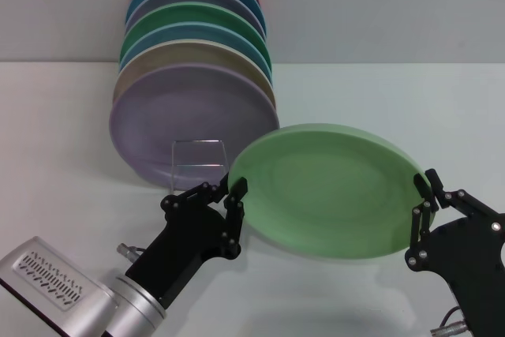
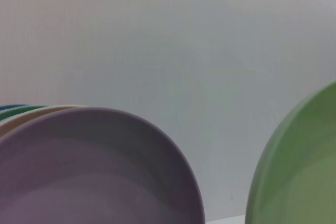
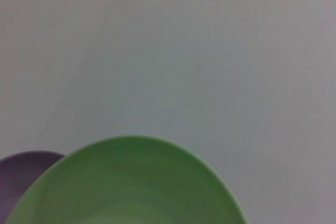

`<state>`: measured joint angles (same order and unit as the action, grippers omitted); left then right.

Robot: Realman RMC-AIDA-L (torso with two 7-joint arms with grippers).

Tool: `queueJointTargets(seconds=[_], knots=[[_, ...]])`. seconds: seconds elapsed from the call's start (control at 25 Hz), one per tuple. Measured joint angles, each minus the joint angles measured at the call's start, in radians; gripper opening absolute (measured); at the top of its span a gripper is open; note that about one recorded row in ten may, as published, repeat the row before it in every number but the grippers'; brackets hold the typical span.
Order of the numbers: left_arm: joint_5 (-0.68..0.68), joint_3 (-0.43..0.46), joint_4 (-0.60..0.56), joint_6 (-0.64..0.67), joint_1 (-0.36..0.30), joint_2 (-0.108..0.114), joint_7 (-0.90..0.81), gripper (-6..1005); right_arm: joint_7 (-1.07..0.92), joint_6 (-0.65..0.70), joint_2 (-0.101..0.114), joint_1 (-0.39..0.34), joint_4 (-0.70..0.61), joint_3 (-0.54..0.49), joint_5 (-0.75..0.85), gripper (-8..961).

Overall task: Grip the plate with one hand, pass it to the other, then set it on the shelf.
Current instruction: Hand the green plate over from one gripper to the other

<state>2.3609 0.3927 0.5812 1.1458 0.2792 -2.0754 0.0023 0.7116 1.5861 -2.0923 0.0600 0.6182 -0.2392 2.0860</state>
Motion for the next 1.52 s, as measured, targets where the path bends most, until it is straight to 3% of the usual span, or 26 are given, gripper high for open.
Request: queueJointTargets(seconds=[0.44, 1.52], knots=[[-0.002, 0.0, -0.003, 0.0, 0.001, 0.0, -0.004, 73, 0.0, 0.0, 0.0, 0.0, -0.002, 0.002, -0.003, 22], [0.001, 0.0, -0.006, 0.008, -0.001, 0.0, 0.002, 39, -0.005, -0.011, 0.0, 0.004, 0.001, 0.001, -0.005, 22]])
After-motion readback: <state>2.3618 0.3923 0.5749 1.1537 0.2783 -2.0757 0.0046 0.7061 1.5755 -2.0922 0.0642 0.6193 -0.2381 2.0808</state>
